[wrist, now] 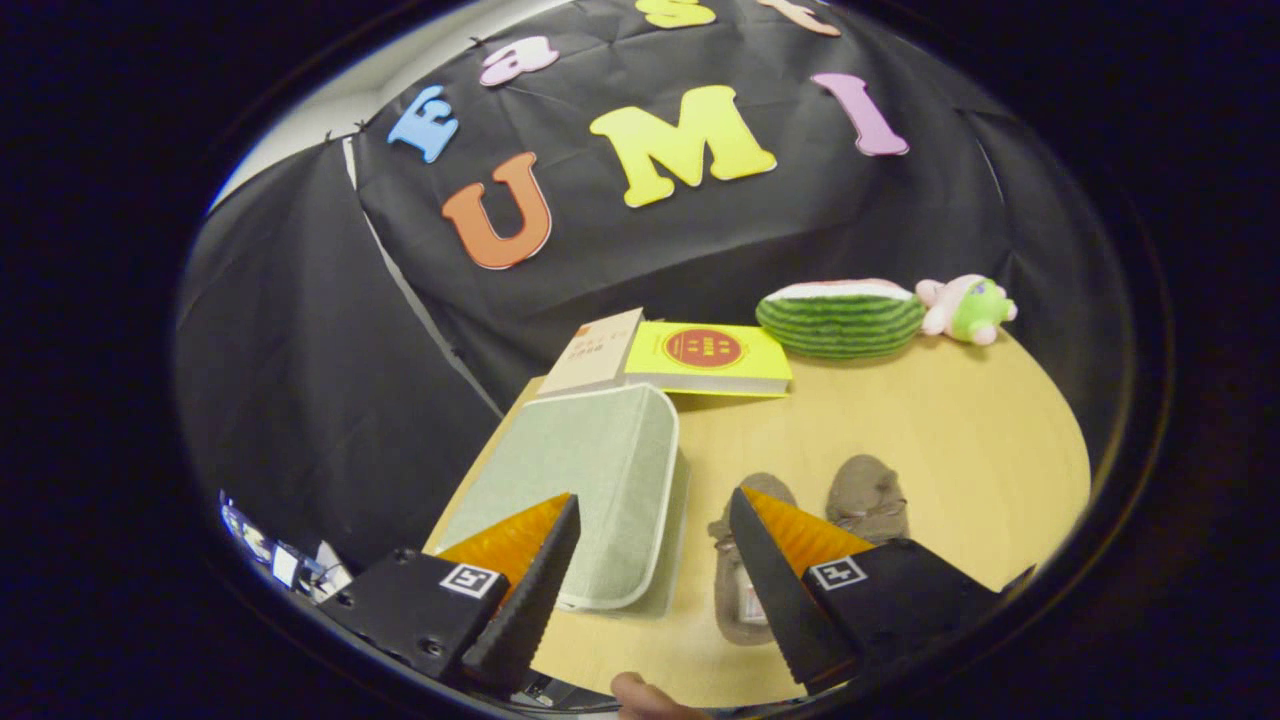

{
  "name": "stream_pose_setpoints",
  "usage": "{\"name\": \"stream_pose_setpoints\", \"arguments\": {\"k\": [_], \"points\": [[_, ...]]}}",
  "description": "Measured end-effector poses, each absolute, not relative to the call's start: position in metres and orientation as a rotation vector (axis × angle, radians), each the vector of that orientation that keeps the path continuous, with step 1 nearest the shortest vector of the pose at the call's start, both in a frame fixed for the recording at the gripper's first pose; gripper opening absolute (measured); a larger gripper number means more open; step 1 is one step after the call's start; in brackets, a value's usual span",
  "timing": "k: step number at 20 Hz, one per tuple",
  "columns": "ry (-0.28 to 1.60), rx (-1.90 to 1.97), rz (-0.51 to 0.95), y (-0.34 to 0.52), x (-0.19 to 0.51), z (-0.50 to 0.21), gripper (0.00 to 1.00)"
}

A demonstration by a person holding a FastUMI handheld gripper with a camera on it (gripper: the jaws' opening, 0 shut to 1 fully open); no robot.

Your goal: Open the storage box then place both shoes into the box .Put the left shoe in first, then the right shoe, with the right side of both shoes facing outward in a uniform manner.

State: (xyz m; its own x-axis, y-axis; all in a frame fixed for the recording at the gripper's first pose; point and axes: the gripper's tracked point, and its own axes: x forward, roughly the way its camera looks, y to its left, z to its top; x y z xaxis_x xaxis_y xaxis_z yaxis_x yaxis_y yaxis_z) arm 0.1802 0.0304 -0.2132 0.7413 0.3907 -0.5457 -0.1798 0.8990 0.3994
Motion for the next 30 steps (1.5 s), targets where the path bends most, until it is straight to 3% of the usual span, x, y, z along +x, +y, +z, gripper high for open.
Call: {"name": "stream_pose_setpoints", "arguments": {"k": [6,11,13,19,22,25,29,30], "points": [[0.804,0.529,0.593,0.057,0.233,-0.247,0.95],[0.944,0.711,0.729,0.067,0.255,-0.281,0.95],[0.989,0.795,0.863,0.086,0.248,-0.275,0.95],[1.097,0.879,0.934,0.100,0.246,-0.288,0.94],[1.119,0.921,0.916,0.098,0.245,-0.286,0.79],[1.099,0.891,0.884,0.093,0.247,-0.284,0.70],[1.074,0.898,0.815,0.076,0.245,-0.268,0.46],[1.077,0.900,0.790,0.073,0.244,-0.265,0.27]]}}
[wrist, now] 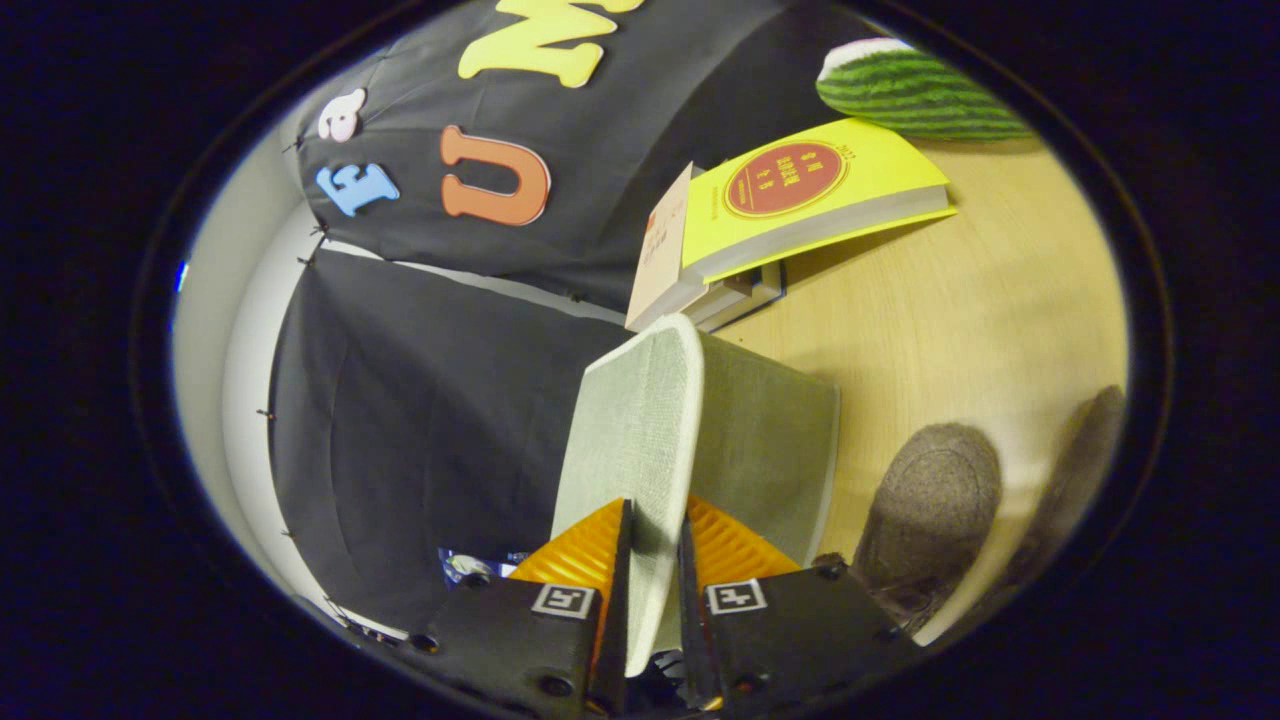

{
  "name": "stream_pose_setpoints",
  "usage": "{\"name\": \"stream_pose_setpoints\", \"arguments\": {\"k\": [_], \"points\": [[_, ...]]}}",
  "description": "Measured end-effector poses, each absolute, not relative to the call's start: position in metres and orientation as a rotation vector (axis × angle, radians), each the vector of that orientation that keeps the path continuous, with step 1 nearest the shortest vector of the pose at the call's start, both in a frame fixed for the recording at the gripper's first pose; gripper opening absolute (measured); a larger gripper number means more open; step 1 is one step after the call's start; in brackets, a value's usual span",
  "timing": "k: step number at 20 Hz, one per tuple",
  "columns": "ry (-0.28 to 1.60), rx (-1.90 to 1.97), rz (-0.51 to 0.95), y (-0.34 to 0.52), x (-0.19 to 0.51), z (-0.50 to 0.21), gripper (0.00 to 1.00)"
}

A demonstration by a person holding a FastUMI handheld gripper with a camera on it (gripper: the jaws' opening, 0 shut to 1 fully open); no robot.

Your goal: Open the storage box then place both shoes into the box .Put the left shoe in first, then the right shoe, with the right side of both shoes facing outward in a uniform manner.

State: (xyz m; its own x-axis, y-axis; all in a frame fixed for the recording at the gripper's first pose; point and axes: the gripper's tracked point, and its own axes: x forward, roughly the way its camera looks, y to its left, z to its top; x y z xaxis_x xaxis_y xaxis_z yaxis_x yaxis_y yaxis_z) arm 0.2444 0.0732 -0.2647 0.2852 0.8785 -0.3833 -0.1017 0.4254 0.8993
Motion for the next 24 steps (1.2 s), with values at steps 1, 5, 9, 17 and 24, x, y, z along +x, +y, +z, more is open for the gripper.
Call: {"name": "stream_pose_setpoints", "arguments": {"k": [1,5,9,17,24], "points": [[1.077,0.896,0.767,0.073,0.243,-0.262,0.21],[1.045,0.802,0.676,0.074,0.238,-0.246,0.06],[1.035,0.735,0.626,0.085,0.227,-0.211,0.06],[1.004,0.673,0.591,0.138,0.217,-0.141,0.06],[0.976,0.683,0.654,0.201,0.222,-0.114,0.06]]}}
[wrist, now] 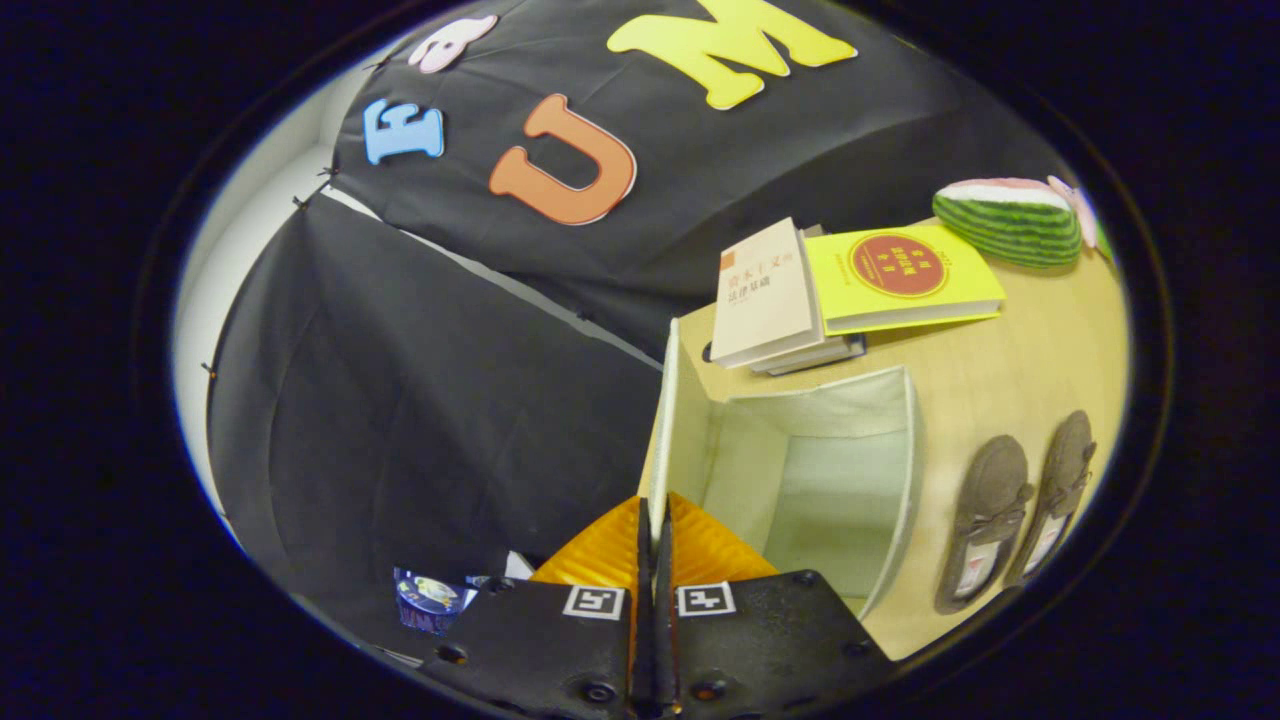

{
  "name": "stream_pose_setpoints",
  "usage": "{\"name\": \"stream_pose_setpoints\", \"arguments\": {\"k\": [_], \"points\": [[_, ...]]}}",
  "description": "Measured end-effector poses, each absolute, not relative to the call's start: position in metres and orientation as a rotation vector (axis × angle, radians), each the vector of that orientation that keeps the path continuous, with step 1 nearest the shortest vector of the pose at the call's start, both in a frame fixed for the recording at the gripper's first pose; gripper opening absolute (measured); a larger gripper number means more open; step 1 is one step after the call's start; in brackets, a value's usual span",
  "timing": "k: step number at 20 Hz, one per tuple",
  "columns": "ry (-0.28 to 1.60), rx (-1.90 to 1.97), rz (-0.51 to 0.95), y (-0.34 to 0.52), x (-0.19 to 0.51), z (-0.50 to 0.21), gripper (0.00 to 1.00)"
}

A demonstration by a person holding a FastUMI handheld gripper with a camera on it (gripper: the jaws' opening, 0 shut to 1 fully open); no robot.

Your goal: Open the storage box then place both shoes into the box .Put the left shoe in first, then the right shoe, with the right side of both shoes facing outward in a uniform manner.

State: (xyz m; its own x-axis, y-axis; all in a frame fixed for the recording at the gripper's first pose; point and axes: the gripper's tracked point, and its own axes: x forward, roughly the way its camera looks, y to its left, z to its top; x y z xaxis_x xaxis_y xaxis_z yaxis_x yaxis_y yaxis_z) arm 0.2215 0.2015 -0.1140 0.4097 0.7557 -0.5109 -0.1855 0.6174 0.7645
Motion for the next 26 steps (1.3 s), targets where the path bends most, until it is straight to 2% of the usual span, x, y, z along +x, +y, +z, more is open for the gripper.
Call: {"name": "stream_pose_setpoints", "arguments": {"k": [7,9,12,13,14,16,19,26], "points": [[0.889,0.708,0.738,0.263,0.224,-0.098,0.07],[0.849,0.712,0.736,0.278,0.226,-0.104,0.11],[0.886,0.765,0.767,0.305,0.216,-0.111,0.17],[0.921,0.786,0.784,0.313,0.210,-0.115,0.21],[0.975,0.815,0.773,0.319,0.205,-0.123,0.37],[1.058,0.827,0.705,0.322,0.202,-0.151,0.86],[1.081,0.751,0.613,0.314,0.196,-0.173,1.00],[1.091,0.671,0.565,0.272,0.177,-0.188,1.00]]}}
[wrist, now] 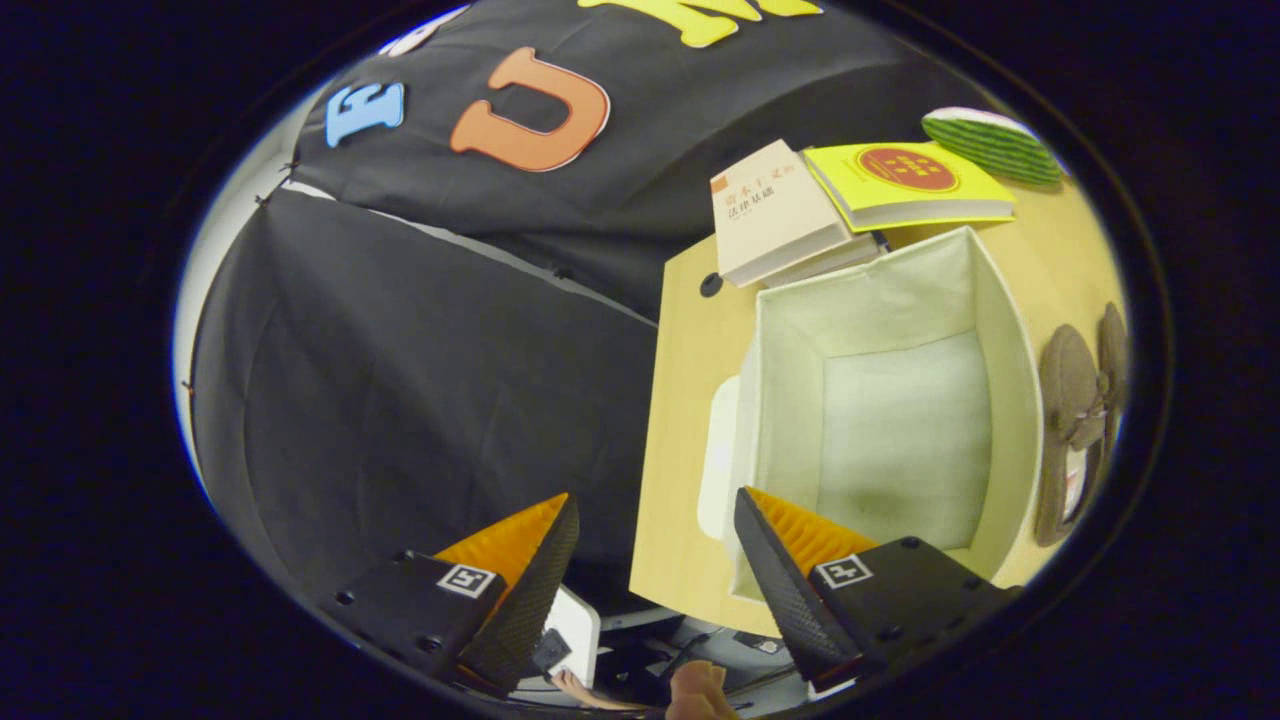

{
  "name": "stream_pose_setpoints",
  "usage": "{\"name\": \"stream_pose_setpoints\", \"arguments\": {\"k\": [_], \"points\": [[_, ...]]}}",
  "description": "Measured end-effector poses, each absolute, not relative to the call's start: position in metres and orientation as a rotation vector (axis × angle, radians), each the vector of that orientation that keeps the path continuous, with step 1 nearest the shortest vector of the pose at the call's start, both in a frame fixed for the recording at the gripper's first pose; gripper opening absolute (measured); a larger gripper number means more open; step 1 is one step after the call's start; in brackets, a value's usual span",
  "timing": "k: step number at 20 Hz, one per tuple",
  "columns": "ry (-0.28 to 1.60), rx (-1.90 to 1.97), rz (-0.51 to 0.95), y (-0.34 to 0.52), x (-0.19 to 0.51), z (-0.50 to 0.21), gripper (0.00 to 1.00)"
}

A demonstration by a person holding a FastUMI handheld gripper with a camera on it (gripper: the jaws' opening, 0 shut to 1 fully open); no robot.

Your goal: Open the storage box then place both shoes into the box .Put the left shoe in first, then the right shoe, with the right side of both shoes facing outward in a uniform manner.

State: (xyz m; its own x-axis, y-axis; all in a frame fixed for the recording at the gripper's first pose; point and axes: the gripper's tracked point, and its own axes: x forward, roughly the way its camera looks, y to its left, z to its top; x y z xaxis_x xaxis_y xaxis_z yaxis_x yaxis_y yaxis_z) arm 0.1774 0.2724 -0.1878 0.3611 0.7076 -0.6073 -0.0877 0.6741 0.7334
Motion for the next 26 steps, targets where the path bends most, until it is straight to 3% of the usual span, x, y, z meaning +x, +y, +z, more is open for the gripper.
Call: {"name": "stream_pose_setpoints", "arguments": {"k": [11,15,22,24,26], "points": [[1.099,0.470,0.348,0.123,0.147,-0.200,1.00],[1.211,0.363,0.176,0.054,0.133,-0.232,1.00],[1.307,0.119,0.020,-0.026,0.135,-0.294,1.00],[1.333,0.162,-0.009,-0.030,0.140,-0.312,0.99],[1.376,0.173,-0.032,-0.035,0.142,-0.329,0.89]]}}
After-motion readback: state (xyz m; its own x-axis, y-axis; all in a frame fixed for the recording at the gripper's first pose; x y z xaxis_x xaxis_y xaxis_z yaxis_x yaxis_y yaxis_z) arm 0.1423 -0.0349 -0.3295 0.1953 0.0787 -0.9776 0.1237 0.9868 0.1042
